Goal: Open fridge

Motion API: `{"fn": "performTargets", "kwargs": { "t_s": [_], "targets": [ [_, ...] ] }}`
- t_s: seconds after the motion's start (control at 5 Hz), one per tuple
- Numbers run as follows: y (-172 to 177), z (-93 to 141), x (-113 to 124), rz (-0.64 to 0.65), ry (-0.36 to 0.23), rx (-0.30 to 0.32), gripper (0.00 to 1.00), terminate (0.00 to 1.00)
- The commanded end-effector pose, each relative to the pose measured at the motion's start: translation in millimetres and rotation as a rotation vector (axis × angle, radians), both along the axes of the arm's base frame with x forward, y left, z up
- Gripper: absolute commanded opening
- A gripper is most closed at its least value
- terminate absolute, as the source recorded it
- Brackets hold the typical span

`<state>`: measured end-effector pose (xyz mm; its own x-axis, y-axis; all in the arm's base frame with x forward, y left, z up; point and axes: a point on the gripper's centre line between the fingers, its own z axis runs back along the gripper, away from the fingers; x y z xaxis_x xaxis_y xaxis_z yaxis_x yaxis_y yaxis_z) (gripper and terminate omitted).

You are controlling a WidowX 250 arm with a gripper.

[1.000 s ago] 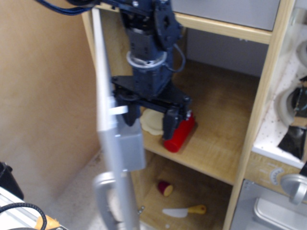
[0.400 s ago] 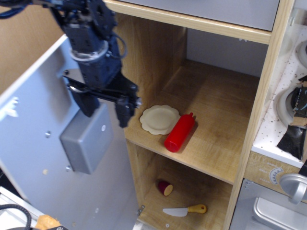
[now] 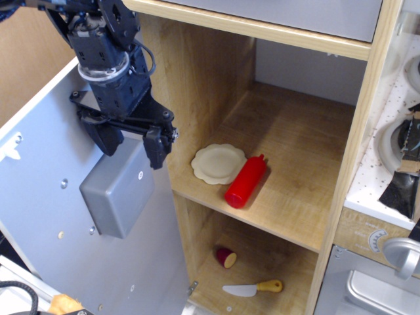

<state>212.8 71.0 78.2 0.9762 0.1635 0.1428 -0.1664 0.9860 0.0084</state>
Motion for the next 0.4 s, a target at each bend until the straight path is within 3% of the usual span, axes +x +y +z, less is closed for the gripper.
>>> {"fn": "performTargets", "kwargs": {
  "t_s": [0.0,0.2],
  "targets": [
    [-5.0,11.8,0.6,-0.002,-0.030,0.013,1.00,0.00],
    [-5.0,11.8,0.6,-0.002,-0.030,0.013,1.00,1.00]
  ]
}}
